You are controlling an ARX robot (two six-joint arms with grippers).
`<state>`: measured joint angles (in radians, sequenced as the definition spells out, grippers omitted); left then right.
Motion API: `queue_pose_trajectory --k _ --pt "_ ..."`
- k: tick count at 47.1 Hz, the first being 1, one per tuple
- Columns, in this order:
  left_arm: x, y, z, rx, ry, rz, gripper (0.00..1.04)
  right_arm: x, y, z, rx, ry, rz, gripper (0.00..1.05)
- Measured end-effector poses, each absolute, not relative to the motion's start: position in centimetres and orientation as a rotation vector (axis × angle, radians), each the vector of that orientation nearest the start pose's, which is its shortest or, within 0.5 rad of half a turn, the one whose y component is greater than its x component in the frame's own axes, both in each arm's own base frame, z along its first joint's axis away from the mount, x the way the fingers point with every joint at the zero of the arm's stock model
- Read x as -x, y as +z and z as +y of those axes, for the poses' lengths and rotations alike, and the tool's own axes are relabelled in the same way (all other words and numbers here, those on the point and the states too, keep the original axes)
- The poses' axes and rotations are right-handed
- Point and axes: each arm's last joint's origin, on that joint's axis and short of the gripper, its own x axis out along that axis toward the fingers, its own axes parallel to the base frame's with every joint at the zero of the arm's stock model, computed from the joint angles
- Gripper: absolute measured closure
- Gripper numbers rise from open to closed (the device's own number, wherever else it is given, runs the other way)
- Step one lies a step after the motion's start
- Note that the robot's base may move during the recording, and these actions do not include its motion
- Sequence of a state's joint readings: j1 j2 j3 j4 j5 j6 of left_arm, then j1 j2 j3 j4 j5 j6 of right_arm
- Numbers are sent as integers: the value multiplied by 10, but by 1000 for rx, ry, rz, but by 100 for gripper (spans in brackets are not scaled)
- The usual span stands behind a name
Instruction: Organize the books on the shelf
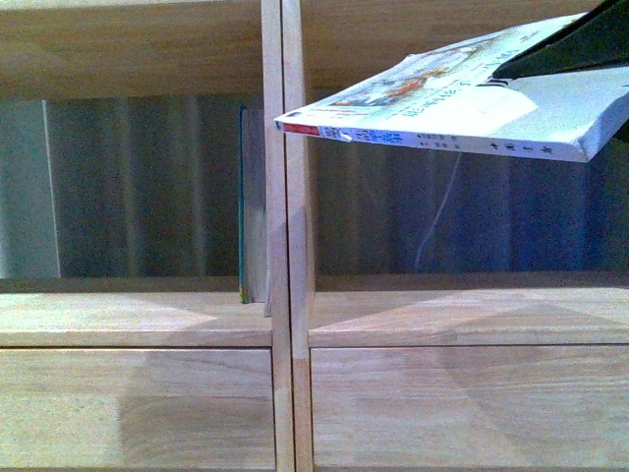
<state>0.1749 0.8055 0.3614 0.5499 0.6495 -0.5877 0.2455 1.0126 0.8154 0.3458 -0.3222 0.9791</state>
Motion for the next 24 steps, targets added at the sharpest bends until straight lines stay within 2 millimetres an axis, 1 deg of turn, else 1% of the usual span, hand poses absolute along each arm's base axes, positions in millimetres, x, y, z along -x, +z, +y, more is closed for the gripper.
queue_pose_trajectory --k 5,8,15,24 --pt "-191 261 4 688 -533 32 7 -214 353 74 -940 618 148 97" --pt "-199 262 -7 763 -590 40 7 -212 353 81 -940 641 157 97" --pt "-209 274 -28 849 -679 9 7 -207 358 92 -935 683 162 97" --pt "-215 289 -50 922 -773 -35 7 -201 360 104 -927 725 167 97"
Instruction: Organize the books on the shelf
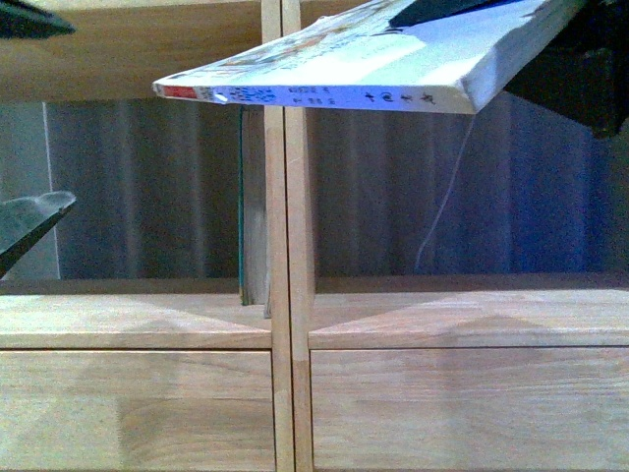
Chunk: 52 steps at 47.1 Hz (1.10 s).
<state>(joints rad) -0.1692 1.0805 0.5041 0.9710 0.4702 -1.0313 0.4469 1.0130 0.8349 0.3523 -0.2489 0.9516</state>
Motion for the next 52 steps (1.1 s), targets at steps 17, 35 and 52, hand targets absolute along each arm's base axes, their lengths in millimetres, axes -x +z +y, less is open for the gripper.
queue_pose_trajectory --k 17,35,52 --pt "-225 304 -64 1009 -825 -87 7 -187 361 124 -918 809 199 97" --pt "-227 317 -72 1056 -837 -136 13 -168 358 130 -918 863 224 97" --pt "-226 316 -77 1075 -837 -108 80 -162 357 132 -922 872 238 97"
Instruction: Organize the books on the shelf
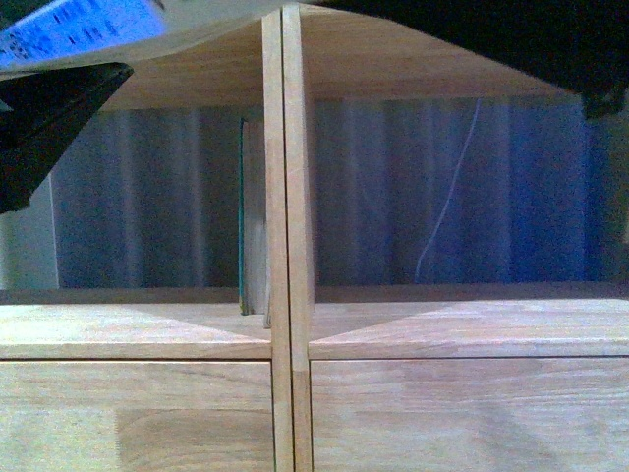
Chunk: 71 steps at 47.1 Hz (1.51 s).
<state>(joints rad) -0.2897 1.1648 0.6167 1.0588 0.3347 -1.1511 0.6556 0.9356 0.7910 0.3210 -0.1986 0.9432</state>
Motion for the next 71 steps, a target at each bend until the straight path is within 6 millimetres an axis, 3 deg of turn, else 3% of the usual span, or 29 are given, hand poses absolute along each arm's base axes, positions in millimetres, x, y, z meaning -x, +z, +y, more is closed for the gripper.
queue_pose_trajectory --k 8,17,24,32,46,54,71 --pt "-225 318 -77 1113 -842 -97 97 -162 355 132 -923 865 247 97" --pt "-225 318 -77 1125 -838 -85 98 -162 354 132 -919 854 251 96" --pt "-226 316 -77 1117 -803 -59 98 -163 354 132 -901 842 241 67" --pt "-229 320 -72 1075 -742 -46 98 -167 356 125 -864 816 186 44" --pt "-234 342 -42 819 -536 -95 98 -180 362 91 -747 630 12 6" --pt "-239 353 -21 575 -388 -140 98 -183 356 71 -660 526 -63 7" --pt "-247 397 10 57 -190 -350 98 -197 309 39 -536 228 -29 7"
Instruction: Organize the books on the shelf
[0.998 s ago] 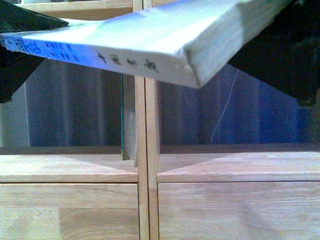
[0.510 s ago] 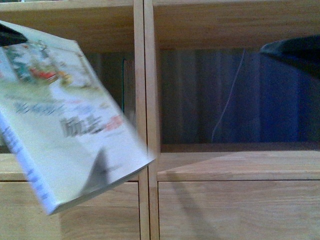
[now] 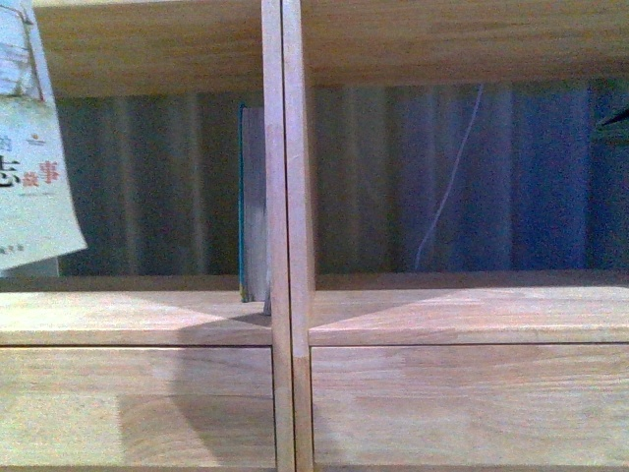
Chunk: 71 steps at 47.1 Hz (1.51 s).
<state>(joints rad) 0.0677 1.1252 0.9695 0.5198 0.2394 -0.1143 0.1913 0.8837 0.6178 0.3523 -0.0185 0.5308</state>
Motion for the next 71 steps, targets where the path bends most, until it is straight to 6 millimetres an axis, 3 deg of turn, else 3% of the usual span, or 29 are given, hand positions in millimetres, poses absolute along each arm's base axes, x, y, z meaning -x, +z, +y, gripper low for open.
queue_pose_trajectory --k 11,16,23,28,34,41,52,63,71 --pt "-276 398 30 -161 -135 -372 98 -197 308 38 -495 201 -27 9" --pt "-292 394 35 -200 -142 -370 98 -191 296 33 -292 38 -7 23" --pt "-317 388 36 -219 -171 -361 98 -179 272 25 -111 7 0 41" --pt "-337 386 29 -217 -207 -358 98 -171 255 21 -53 9 6 57" --pt "-367 384 17 -256 -266 -357 98 -159 232 14 -23 7 10 83" --pt "-397 378 12 -272 -282 -345 98 -150 218 9 -9 29 14 102" --pt "-454 354 5 -262 -272 -312 98 -135 198 0 -8 3 -1 102" --pt "-493 344 -42 -244 -351 -313 98 -125 184 0 -7 2 5 102" --pt "-509 340 -65 -242 -362 -325 98 -120 179 0 -7 2 4 102"
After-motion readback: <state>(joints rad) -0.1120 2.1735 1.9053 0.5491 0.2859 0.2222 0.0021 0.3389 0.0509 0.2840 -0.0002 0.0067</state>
